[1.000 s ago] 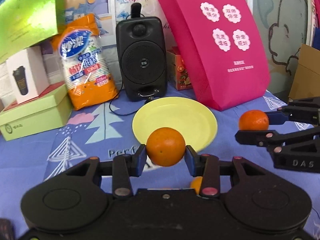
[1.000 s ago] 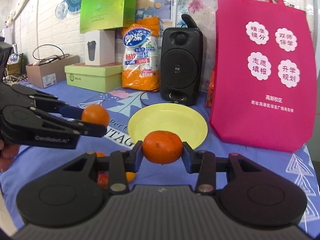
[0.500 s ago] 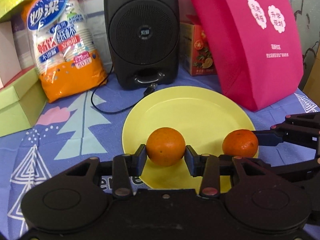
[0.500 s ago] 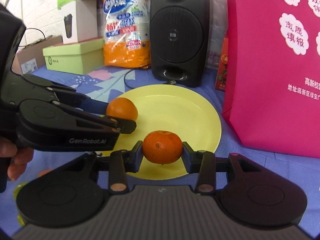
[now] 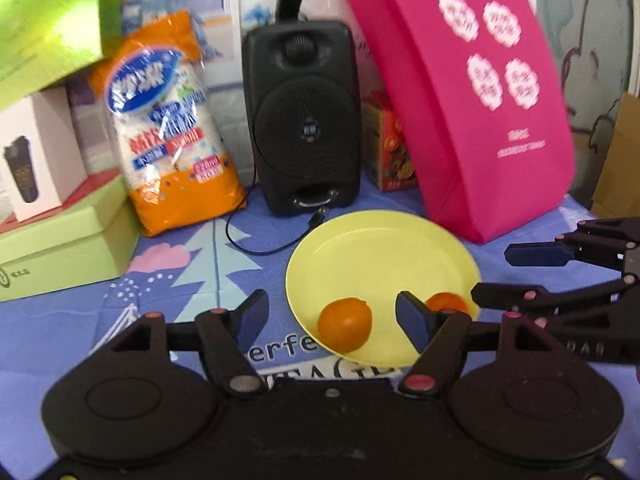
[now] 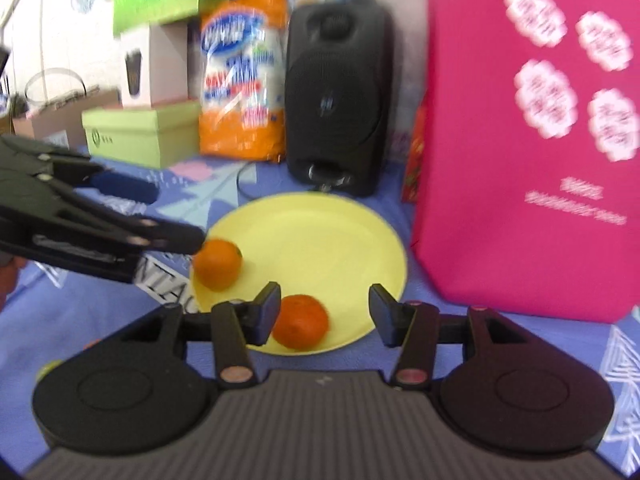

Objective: Organize fruits
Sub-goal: 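Carry both oranges onto the yellow plate and open both tools, then move both tools back to the fruit cluster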

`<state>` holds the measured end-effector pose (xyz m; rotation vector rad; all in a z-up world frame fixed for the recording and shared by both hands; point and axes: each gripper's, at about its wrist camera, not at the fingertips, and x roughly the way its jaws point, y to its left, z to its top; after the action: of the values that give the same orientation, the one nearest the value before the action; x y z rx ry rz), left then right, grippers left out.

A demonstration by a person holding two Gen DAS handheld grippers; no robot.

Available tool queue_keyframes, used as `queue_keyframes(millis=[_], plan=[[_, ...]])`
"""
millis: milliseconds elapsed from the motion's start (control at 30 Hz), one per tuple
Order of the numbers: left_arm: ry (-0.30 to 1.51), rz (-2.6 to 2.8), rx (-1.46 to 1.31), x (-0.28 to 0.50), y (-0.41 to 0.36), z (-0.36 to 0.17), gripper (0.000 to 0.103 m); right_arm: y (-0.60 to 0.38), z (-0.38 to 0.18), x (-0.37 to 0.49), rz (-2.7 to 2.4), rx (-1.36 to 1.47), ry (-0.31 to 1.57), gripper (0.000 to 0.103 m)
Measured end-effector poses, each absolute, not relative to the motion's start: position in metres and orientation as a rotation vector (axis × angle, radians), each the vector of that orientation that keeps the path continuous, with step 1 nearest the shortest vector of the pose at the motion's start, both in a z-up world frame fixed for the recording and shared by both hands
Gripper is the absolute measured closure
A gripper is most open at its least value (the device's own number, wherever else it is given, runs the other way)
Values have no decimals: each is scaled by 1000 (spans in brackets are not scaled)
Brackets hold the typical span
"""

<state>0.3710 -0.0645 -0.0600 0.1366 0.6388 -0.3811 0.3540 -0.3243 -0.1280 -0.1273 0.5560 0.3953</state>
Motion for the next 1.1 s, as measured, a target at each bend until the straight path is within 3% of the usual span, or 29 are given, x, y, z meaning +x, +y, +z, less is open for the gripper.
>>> queue_keyframes(millis=[200,367,500,700,1100], plan=[[559,-376,170,289,-45,-44,32,-343,-103,277,442,-83,466,51],[550,-321,214,236,-39,-56,32,-344,-108,224,498,-56,472,42],[588,-294,168,203,-28,-69,35,-339,-123,191,538,-66,510,42],[659,-269,148,192,-22,-99,56,-321,-146,160,606,-91,566,42],[690,-293,197,223,-36,-123,57,-295,-174,151,640,-163,641,46]])
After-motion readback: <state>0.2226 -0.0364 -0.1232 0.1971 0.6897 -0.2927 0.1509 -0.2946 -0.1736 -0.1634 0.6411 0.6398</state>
